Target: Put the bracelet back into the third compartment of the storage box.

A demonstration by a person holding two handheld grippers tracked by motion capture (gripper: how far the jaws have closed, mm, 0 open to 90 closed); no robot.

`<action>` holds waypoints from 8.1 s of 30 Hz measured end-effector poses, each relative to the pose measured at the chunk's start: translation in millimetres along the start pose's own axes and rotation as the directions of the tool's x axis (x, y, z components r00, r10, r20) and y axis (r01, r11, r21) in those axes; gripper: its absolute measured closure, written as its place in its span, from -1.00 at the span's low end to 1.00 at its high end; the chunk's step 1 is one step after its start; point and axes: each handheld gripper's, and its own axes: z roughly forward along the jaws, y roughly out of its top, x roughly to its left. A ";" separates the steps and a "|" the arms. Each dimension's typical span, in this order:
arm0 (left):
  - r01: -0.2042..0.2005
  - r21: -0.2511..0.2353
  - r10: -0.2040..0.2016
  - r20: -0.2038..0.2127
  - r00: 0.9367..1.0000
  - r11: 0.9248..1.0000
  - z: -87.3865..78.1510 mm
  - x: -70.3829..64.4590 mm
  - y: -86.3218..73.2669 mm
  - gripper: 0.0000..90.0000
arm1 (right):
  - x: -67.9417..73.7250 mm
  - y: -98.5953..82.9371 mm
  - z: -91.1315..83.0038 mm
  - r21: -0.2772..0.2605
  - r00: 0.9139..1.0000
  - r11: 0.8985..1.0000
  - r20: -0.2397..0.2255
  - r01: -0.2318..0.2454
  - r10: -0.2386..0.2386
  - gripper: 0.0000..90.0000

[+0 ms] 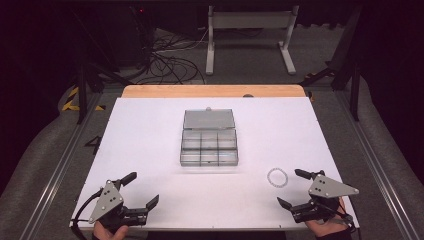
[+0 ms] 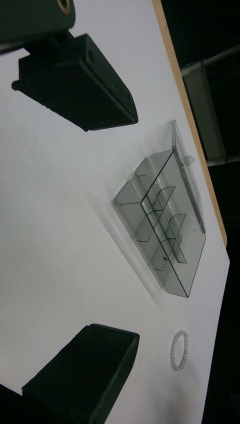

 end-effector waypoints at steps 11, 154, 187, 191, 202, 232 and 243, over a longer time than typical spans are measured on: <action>-0.015 -0.009 0.015 -0.022 1.000 1.000 -1.5 -1.1 0.3 -0.87 | 1.9 1.5 0.3 -0.001 1.000 1.000 -0.005 0.005 -0.005 -0.97; -0.001 0.031 0.001 -0.023 1.000 1.000 3.9 1.3 -1.7 -0.87 | -78.7 25.9 88.7 0.638 0.990 0.758 0.051 -0.135 0.133 0.88; 0.001 0.032 0.000 -0.027 1.000 0.999 3.4 1.4 -1.5 -0.87 | -65.3 64.2 53.1 0.414 0.993 0.902 0.047 -0.119 0.110 0.89; 0.001 0.032 0.000 -0.027 1.000 0.999 3.6 1.3 -1.6 -0.87 | -63.4 69.2 49.1 0.371 0.994 0.922 0.040 -0.112 0.105 0.89; -0.005 0.034 0.006 -0.028 1.000 0.999 3.9 1.4 -1.4 -0.87 | -62.6 83.9 37.8 0.228 0.994 0.967 0.009 -0.112 0.113 0.89; -0.007 0.033 0.008 -0.034 0.999 0.999 3.0 2.0 -1.2 -0.87 | -57.5 112.7 42.1 0.130 0.998 0.989 0.024 -0.067 0.065 0.89; -0.009 0.034 0.010 -0.031 0.999 0.999 2.7 2.4 -1.2 -0.87 | -57.4 137.5 65.0 0.117 0.998 0.991 -0.008 -0.068 0.069 0.89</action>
